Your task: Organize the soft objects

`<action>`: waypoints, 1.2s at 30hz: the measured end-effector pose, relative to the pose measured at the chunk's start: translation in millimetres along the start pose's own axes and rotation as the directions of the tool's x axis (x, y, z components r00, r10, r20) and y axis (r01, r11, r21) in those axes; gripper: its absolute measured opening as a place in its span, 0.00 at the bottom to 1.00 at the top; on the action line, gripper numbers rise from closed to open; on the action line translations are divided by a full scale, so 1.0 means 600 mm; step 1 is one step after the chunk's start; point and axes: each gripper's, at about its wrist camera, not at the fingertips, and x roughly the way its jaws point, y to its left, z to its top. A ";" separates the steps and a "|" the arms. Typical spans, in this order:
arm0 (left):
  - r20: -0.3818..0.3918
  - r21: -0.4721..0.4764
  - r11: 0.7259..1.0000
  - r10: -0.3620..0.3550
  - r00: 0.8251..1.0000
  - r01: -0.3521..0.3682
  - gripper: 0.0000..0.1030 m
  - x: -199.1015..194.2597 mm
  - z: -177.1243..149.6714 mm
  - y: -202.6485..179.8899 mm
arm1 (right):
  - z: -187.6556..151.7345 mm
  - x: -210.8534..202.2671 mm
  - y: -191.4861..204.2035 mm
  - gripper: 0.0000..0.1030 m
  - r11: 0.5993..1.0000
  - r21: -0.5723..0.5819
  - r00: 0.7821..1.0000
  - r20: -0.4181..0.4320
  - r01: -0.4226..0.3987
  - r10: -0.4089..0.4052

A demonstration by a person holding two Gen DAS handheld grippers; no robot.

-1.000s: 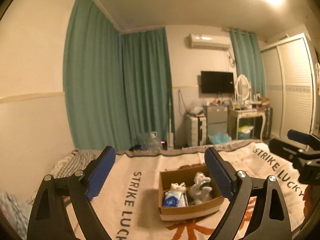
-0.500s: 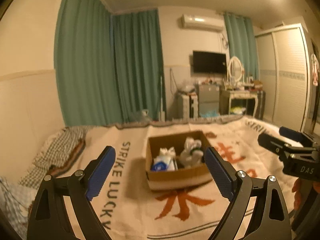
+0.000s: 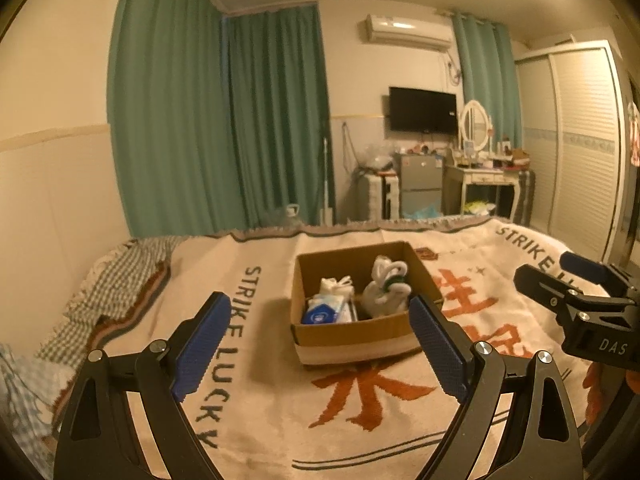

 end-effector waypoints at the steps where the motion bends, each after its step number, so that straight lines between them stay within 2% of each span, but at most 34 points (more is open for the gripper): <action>1: -0.002 -0.001 1.000 0.003 1.000 -0.003 0.89 0.003 0.000 0.001 | 0.000 0.000 0.001 1.00 1.000 -0.003 1.000 0.000 0.001 -0.001; 21: -0.016 -0.032 0.999 -0.023 1.000 0.023 0.89 0.004 0.000 0.013 | 0.005 0.000 0.017 1.00 0.999 -0.026 1.000 -0.002 0.029 -0.029; 36: -0.008 -0.006 1.000 -0.017 1.000 0.017 0.89 -0.001 -0.004 0.002 | 0.002 0.002 0.018 1.00 0.999 -0.033 0.999 -0.015 0.037 -0.037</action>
